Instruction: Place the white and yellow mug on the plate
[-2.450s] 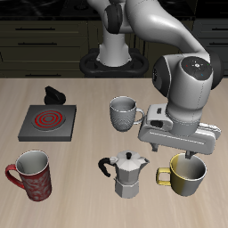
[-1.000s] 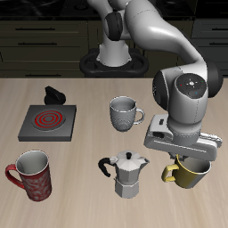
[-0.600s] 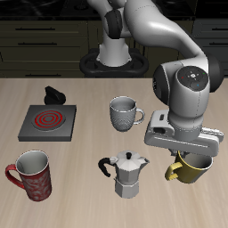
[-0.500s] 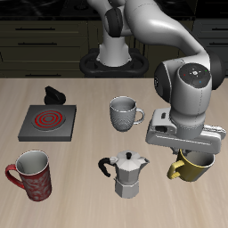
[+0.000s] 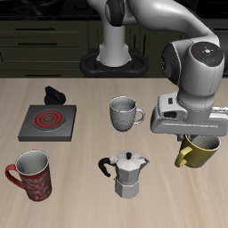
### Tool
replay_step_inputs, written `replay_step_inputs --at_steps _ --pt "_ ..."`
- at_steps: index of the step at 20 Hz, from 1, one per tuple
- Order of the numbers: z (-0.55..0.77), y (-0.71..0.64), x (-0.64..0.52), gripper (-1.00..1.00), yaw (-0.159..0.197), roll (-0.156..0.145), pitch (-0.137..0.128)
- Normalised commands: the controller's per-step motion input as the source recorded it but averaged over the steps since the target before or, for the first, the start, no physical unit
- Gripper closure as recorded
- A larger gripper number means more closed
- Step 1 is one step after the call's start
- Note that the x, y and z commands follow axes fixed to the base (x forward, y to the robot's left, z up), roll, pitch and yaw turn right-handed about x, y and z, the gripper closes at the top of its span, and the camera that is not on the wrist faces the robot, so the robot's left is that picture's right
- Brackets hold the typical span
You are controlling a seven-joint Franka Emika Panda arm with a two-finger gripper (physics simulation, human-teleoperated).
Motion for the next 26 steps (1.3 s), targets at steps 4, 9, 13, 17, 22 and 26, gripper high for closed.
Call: replay_step_inputs --at_steps 4,9,13,17,22,26 --pt "0.31 0.11 -0.37 1.0 0.107 -0.002 -0.1" --pt "0.14 0.05 -0.25 1.0 0.075 0.0 -0.054" --pt "0.0 0.04 -0.27 1.0 0.044 0.007 -0.048" --pt "-0.05 -0.09 -0.22 1.0 0.044 -0.001 -0.036" --pt "-0.07 0.01 -0.31 1.0 -0.001 0.006 -0.026" --pt "-0.08 0.26 -0.32 1.0 0.031 0.046 -0.021"
